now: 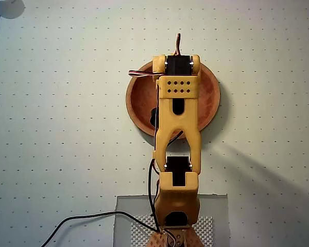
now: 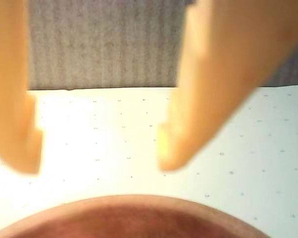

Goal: Grasp a clothespin and put it in the bowl.

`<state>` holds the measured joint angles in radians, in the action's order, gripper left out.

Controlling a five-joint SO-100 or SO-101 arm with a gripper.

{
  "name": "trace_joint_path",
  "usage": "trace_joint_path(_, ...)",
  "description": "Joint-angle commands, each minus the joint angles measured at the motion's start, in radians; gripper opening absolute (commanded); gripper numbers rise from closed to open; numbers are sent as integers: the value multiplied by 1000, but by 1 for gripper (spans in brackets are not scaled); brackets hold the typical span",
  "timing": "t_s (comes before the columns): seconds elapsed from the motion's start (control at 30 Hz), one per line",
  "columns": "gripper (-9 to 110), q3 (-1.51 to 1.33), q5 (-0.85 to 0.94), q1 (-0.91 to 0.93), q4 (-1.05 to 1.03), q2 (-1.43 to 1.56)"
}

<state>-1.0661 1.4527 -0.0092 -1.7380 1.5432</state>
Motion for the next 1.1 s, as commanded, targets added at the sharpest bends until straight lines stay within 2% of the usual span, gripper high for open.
trace_joint_path(0.0, 15, -98, 6, 11, -12, 256)
trace_joint_path(0.23, 14, -350, -5, 11, -12, 566)
trace_joint_path(0.5, -4, -586, -97, 11, -12, 853)
trace_joint_path(0.6, -3, -621, -175, 9, -12, 942)
trace_joint_path(1.07, -3, -650, -833, -78, 41, 1379)
